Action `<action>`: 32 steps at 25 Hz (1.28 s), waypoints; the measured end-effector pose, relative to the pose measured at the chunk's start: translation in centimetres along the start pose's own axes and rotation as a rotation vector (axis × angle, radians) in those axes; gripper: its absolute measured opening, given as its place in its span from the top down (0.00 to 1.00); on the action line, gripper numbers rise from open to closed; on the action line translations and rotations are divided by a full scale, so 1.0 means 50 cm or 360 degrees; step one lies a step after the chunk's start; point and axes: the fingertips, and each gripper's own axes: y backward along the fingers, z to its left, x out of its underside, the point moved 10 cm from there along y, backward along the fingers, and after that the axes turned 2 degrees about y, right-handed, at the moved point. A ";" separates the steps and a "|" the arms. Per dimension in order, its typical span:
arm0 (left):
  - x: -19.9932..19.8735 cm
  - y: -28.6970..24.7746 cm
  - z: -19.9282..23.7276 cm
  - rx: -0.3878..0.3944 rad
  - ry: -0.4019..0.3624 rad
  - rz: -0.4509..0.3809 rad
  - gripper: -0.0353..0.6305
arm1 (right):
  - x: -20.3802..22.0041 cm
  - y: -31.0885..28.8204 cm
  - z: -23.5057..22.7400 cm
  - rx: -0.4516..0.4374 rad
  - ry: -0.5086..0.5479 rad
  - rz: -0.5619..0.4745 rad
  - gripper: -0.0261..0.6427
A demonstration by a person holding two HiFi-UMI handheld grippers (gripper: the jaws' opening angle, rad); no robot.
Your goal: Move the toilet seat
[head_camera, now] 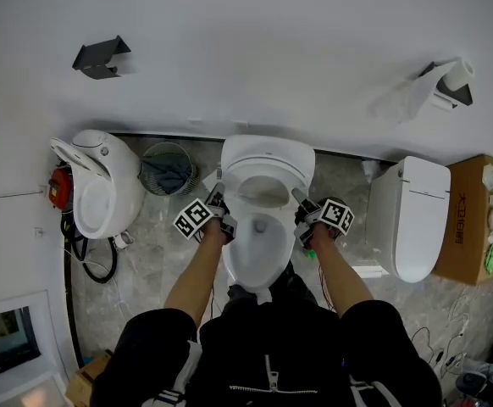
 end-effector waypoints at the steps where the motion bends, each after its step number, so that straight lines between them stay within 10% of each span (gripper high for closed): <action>1: 0.002 0.021 -0.005 0.0008 -0.0109 0.0033 0.94 | 0.013 0.005 0.012 -0.0005 0.0054 0.0011 0.75; 15: -0.031 0.340 -0.121 0.0319 -0.1293 0.0180 0.94 | 0.243 0.195 0.290 0.0089 0.1095 -0.0311 0.88; 23: -0.018 0.477 -0.188 0.0559 -0.1586 0.0171 0.94 | 0.389 0.293 0.432 0.0170 0.1751 -0.0472 0.96; 32: 0.026 0.581 -0.245 0.0664 -0.1732 0.0088 0.94 | 0.450 0.380 0.478 0.0169 0.1940 -0.0581 0.96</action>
